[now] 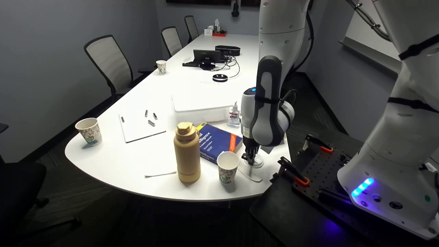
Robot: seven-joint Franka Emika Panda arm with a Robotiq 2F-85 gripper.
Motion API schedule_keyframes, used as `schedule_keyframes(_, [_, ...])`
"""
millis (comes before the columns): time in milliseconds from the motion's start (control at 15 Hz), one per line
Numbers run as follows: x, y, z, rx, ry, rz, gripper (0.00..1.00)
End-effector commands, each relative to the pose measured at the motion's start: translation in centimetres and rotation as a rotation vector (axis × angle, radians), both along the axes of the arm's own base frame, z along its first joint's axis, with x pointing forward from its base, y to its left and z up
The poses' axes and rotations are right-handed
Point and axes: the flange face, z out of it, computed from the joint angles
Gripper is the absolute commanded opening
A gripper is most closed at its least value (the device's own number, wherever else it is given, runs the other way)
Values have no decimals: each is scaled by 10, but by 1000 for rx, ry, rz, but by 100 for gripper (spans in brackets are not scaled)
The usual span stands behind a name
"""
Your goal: Put the white lid on the paper cup
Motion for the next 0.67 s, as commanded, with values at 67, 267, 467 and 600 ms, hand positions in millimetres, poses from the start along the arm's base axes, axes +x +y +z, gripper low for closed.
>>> schedule_keyframes(67, [2,0,4,-11,9,-40,1])
schedule_keyframes(267, [8,-1,18,-9,2,-51,1])
schedule_keyframes(467, [15,0,31,-5,2,-65,1])
schedule_keyframes(600, [19,3,43,-7,0,-73,1])
